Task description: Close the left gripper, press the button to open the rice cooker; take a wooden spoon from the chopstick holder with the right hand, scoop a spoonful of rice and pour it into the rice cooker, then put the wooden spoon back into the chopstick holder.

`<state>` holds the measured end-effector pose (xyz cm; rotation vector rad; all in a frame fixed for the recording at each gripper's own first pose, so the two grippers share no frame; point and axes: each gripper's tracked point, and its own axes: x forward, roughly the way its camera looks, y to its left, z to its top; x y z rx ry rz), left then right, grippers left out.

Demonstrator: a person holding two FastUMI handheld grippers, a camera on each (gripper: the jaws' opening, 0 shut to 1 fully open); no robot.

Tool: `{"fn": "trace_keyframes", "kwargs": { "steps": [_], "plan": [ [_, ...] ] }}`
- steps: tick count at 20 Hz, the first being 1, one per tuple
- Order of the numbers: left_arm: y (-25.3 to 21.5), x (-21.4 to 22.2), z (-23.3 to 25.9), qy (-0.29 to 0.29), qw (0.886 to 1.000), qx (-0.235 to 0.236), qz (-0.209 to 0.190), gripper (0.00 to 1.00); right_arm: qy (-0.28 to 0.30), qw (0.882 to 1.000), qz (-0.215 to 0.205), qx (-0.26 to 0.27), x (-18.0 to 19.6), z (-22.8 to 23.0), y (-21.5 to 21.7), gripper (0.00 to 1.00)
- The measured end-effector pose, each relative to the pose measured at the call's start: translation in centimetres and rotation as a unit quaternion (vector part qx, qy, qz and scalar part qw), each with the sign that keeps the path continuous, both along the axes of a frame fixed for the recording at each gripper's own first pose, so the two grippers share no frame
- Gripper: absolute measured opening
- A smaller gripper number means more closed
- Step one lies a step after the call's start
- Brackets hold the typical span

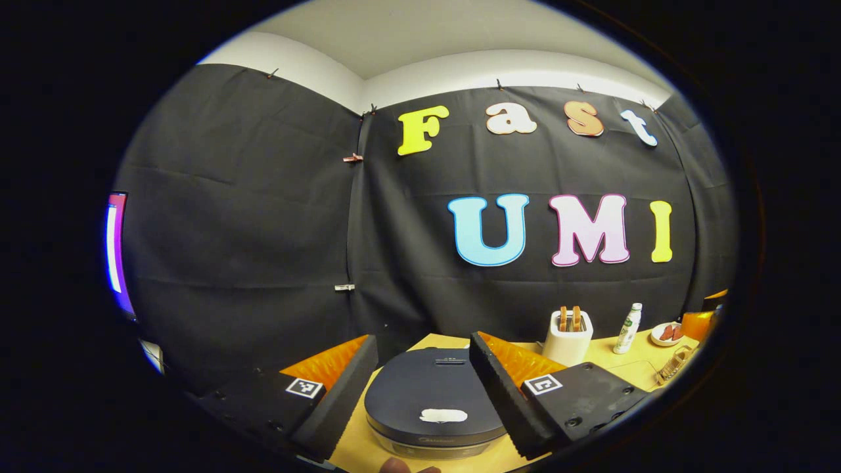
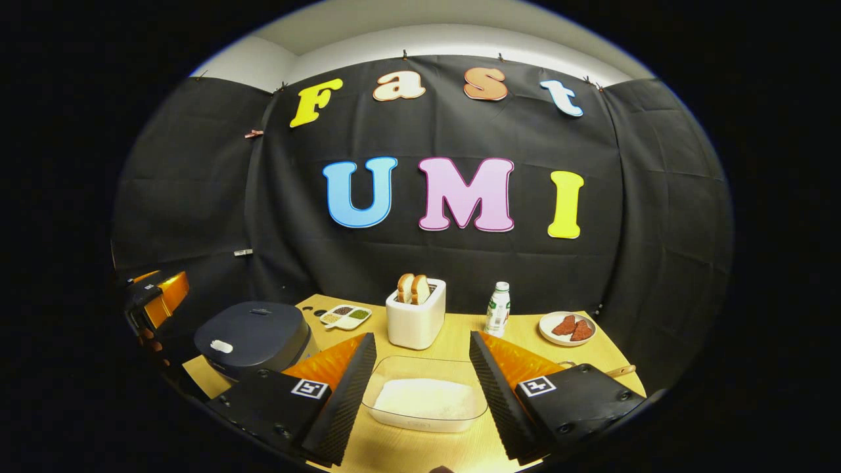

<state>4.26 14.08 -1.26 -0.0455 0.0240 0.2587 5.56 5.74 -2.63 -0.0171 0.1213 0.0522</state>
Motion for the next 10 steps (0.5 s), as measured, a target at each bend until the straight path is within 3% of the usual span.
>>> {"fn": "trace_keyframes", "kwargs": {
  "steps": [5, 10],
  "plan": [
    [1.6, -0.3, 0.8, -0.016, 0.999, 0.033, -0.016, 0.96, -0.019, 1.0, -0.003, -0.006, 0.8, 0.2, 1.5, 0.89],
    [2.0, -0.2, 0.7, -0.018, 0.999, 0.021, -0.02, 0.96, -0.028, 0.999, -0.019, -0.011, 1.5, 0.5, 1.1, 0.89]
  ]
}}
